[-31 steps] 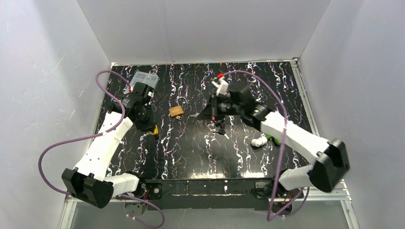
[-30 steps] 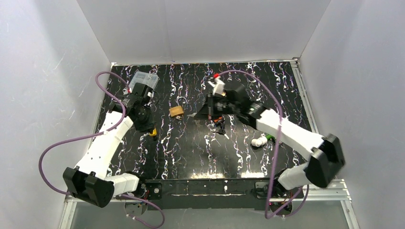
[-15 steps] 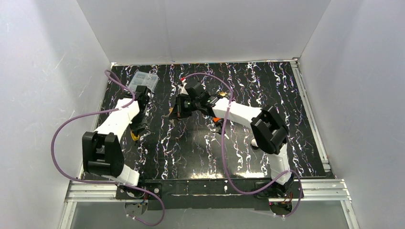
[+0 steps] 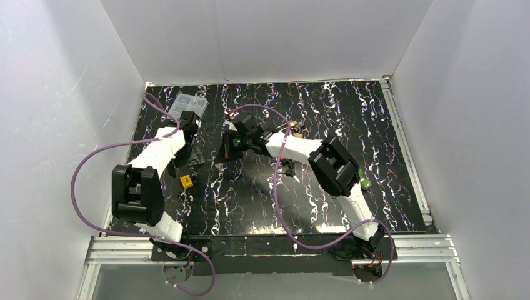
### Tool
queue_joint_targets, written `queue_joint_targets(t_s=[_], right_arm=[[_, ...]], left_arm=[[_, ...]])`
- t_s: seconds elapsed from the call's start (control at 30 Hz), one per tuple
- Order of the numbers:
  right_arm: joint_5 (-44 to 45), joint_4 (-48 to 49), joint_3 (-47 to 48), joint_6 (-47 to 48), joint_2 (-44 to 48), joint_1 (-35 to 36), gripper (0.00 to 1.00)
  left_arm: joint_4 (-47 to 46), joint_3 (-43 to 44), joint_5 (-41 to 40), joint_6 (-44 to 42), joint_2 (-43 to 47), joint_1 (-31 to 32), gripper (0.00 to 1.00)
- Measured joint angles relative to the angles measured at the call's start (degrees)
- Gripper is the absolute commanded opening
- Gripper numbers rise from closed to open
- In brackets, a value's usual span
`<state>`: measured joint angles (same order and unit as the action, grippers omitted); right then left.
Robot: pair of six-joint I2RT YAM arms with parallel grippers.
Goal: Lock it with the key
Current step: Place the lock at the center of the board, then place the key at the center of the board.
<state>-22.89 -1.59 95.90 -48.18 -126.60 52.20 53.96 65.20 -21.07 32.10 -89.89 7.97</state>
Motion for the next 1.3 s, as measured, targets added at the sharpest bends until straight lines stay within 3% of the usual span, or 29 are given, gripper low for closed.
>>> queue_joint_targets(t_s=[0.1, 0.47, 0.8, 0.87, 1.0, 1.07, 1.3], right_arm=[[-0.13, -0.21, 0.69, 0.17, -0.70, 0.18, 0.01], [-2.28, -5.05, 14.18, 4.99, -9.09, 6.47, 0.01], [-2.96, -11.82, 20.34, 8.09, -14.68, 11.35, 0.01], [-2.98, -12.52, 20.96, 8.22, -14.71, 11.41, 0.08], [-2.96, -13.75, 23.43, 8.65, -15.38, 11.22, 0.38], [-2.98, -14.10, 24.41, 9.02, -15.81, 11.02, 0.48], [-2.99, -15.50, 25.52, 10.28, -16.45, 10.87, 0.60]], left_arm=[[0.40, 1.54, 1.51, -0.84, 1.49, 0.00, 0.98], [5.29, 11.61, 7.09, -2.58, 15.20, 0.00, 0.98], [9.49, 15.22, 11.25, -3.15, 17.88, 0.00, 0.98], [9.69, 15.22, 11.84, -3.15, 17.88, -0.25, 0.98], [9.79, 15.22, 13.03, -3.12, 17.88, -0.31, 0.98], [9.76, 15.22, 13.60, -3.15, 17.88, -0.31, 0.98], [10.78, 16.60, 15.02, -3.13, 17.88, -0.34, 0.98]])
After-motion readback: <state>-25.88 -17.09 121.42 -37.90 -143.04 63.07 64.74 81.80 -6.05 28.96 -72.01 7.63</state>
